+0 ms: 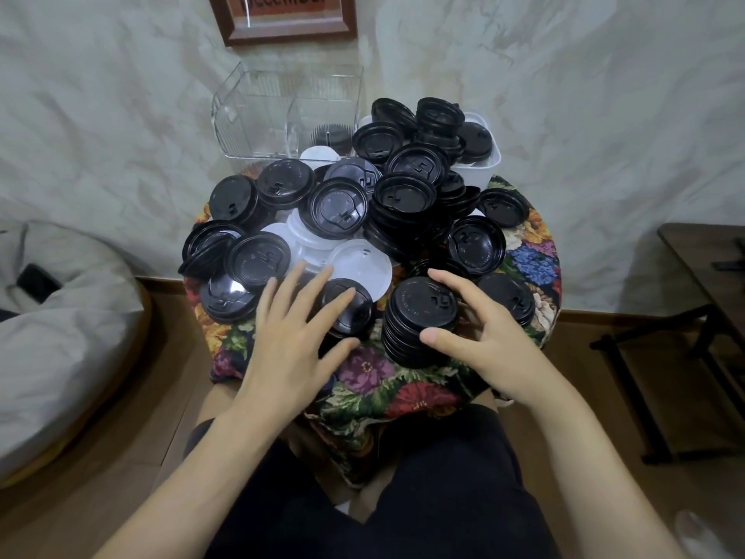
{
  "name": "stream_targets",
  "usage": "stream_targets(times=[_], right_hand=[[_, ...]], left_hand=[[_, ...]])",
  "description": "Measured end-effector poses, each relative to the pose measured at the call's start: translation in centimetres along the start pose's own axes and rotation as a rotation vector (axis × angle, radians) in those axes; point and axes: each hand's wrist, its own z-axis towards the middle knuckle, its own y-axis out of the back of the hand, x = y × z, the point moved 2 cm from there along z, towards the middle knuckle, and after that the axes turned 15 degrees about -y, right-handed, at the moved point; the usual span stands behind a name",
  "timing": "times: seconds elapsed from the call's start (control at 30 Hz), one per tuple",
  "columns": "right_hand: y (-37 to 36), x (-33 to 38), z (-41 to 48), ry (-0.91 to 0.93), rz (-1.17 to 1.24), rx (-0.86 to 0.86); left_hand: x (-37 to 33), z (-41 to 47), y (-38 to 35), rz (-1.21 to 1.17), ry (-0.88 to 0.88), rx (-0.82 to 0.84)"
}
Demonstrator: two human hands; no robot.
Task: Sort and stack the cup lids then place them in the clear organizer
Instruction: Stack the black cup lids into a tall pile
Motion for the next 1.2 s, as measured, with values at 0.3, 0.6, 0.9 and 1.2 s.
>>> stream_targets(times=[0.3,0.6,0.9,1.2], right_hand=[[0.1,-0.4,0.3,-0.007,0.012,0.009],[0.2,-0.3,0.2,0.000,0.024,0.006],[0.7,0.0,-0.2,0.032,0.055,0.088],[0.6,-0.3,0.0,0.042,0.088,0.064]], left_hand=[[-0.7,2.3,2.0,-0.308,0.141,-0.212],[-4.8,5.5,1.0,-0.805,0.209,-0.086],[-4.2,5.4,0.8,-0.809,0.214,-0.024],[-5.0,5.4,1.3,-0.915,0.279,0.011]])
